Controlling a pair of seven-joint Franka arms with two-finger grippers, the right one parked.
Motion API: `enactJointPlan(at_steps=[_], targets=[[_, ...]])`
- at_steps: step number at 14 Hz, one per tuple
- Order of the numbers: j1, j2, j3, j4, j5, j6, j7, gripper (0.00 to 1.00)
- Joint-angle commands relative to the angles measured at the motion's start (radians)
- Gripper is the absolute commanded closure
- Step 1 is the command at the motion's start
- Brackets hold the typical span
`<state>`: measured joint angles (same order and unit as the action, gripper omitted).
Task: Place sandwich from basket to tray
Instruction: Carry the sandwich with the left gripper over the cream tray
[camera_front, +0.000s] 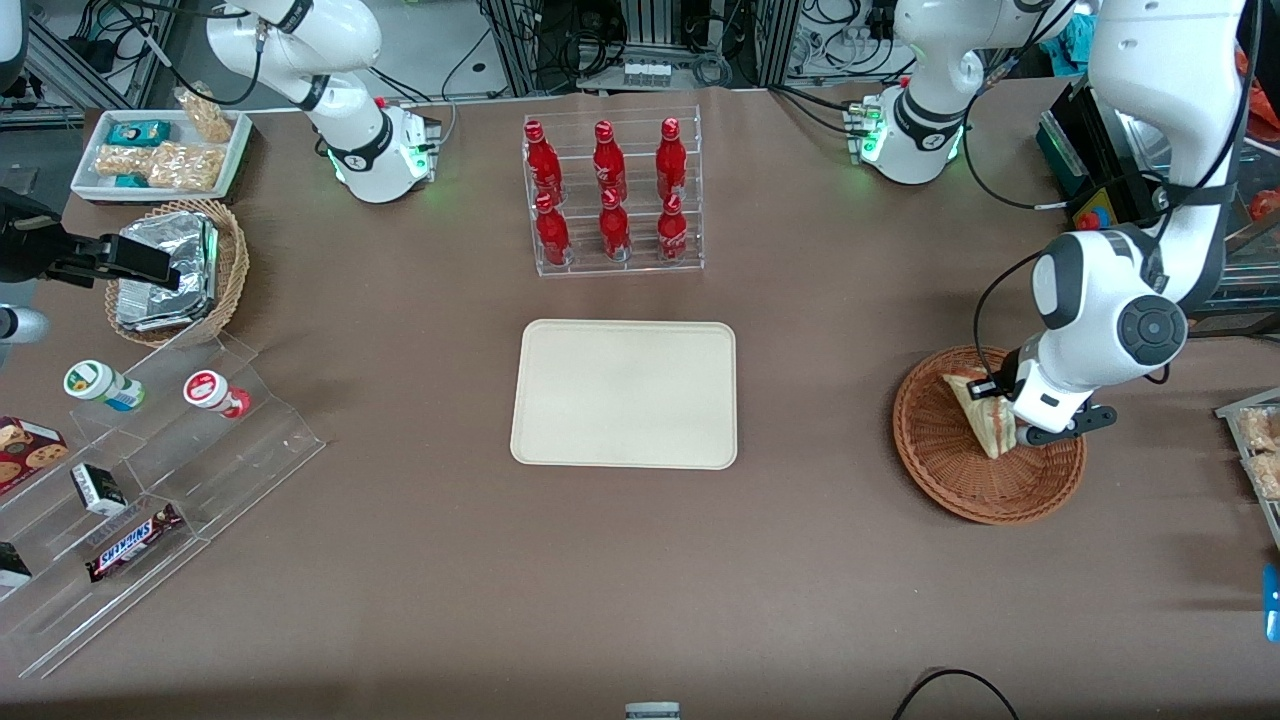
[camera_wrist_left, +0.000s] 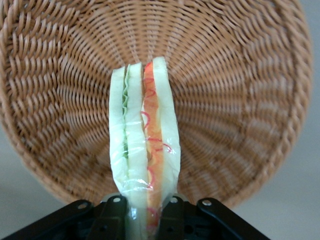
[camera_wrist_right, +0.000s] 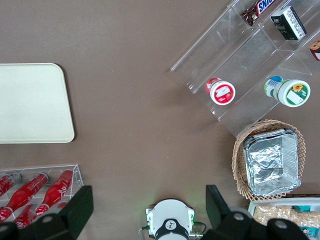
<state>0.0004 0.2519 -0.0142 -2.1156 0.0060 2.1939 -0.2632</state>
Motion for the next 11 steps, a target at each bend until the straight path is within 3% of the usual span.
enactJointPlan(at_steps=[1, 4, 10, 11], targets=[[-0.084, -0.072, -0.003, 0.034, -0.006, -0.133, -0.062, 0.85], [-0.219, -0.068, -0.003, 0.133, -0.006, -0.276, -0.140, 0.84], [-0.425, -0.010, -0.004, 0.198, -0.029, -0.276, -0.309, 0.84], [-0.447, 0.003, -0.004, 0.212, -0.061, -0.273, -0.311, 0.84]])
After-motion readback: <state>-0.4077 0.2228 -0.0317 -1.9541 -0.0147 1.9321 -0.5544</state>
